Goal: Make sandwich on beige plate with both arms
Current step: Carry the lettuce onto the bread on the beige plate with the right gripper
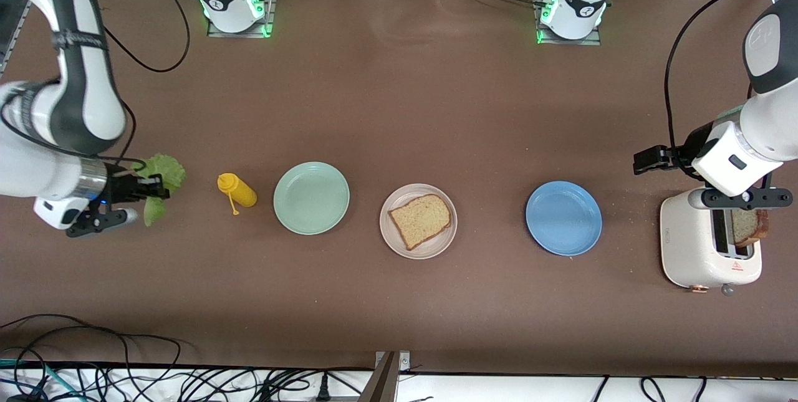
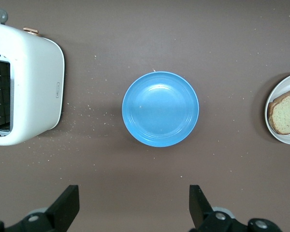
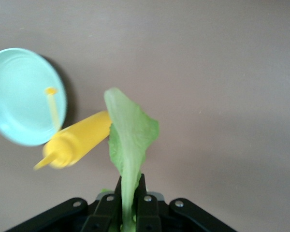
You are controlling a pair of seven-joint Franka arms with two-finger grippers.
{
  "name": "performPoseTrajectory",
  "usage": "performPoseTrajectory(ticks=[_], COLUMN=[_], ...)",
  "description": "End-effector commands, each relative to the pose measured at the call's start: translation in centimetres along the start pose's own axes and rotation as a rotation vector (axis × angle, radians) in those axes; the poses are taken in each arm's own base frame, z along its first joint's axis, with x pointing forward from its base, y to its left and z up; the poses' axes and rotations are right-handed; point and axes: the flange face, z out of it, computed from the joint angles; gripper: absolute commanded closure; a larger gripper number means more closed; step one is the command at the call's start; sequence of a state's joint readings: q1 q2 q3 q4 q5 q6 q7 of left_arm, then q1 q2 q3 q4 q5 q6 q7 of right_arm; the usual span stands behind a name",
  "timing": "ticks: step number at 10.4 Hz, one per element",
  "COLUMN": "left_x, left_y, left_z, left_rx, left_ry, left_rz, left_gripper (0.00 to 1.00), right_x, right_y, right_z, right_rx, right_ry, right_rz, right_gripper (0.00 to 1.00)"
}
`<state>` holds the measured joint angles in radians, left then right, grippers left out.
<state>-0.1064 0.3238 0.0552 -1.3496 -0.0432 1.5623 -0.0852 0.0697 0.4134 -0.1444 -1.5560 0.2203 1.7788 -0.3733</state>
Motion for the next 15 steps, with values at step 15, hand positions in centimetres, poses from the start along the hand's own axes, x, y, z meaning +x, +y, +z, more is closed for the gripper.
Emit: performPoseTrajectory(ticks=[15], left_x=[-0.2], left_y=[-0.5], left_z=[-0.3], left_rx=[0.025], left_ry=[-0.007], left_rz=[0.021], left_gripper=[0.0], right_x=[8.1], right_y=[-46.9], right_z=[16.1], right_rx=[0.108], right_ry=[0.248], right_rz=[0.968], right_gripper=[1.0])
